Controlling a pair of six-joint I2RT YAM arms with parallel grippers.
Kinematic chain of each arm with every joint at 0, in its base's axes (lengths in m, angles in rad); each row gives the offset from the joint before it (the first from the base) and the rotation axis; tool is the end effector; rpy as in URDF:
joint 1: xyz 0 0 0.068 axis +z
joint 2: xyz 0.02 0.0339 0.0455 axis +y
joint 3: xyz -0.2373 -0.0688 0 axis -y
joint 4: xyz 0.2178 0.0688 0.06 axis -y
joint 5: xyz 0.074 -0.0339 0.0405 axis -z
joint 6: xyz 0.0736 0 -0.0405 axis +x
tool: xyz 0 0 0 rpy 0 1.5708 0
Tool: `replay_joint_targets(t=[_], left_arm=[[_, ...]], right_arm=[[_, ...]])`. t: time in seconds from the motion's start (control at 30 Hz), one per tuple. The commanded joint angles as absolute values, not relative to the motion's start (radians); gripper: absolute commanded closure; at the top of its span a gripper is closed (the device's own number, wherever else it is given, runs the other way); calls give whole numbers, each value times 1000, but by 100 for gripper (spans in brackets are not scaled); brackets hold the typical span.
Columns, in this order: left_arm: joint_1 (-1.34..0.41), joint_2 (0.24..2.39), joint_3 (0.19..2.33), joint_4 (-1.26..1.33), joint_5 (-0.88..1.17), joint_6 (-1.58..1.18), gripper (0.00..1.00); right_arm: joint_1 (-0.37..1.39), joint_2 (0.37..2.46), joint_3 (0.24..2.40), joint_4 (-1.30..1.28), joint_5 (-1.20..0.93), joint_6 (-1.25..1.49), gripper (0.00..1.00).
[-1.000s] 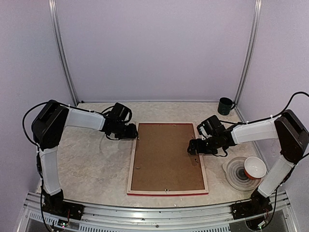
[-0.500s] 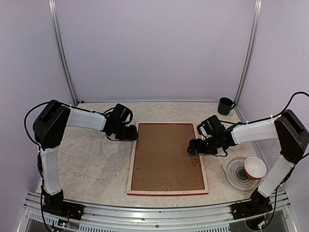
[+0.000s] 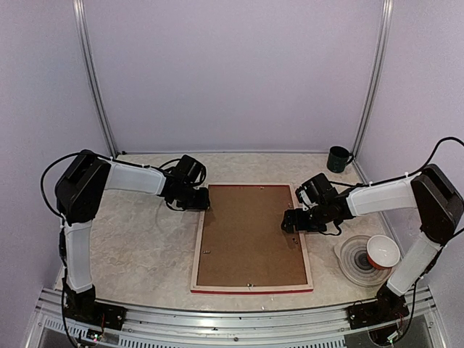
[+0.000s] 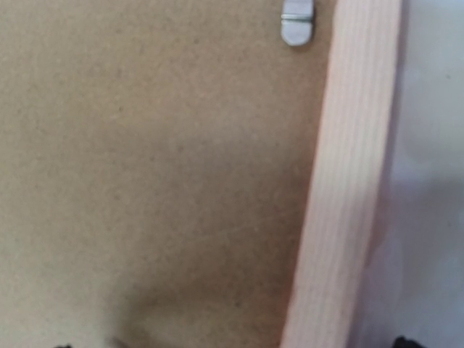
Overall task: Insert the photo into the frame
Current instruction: Press the fastener onto the backboard.
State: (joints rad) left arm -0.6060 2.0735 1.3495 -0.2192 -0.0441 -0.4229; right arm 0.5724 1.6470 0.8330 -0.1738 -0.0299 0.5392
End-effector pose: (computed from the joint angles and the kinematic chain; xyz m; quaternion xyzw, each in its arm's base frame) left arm 0.3502 -0.2388 0.1027 0.0802 0.9476 -0.1336 0.2790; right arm 0.2615 0.1711 0.1098 -0.0202 0.9575 0.1638 0.2365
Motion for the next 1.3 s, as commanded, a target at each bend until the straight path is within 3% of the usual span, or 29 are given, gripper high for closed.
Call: replay_joint_targets(t=[0.0, 0.87, 1.27], left_arm=[[-613, 2083, 1358, -254, -90, -407, 57], [-660, 1947, 1300, -163, -203, -375, 53], [-661, 2022, 1361, -260, -172, -383, 54]], right_arm=[[565, 1663, 841, -169, -33, 530, 4], [565, 1664, 816, -149, -42, 537, 4], [565, 1658, 811, -146, -41, 539, 4]])
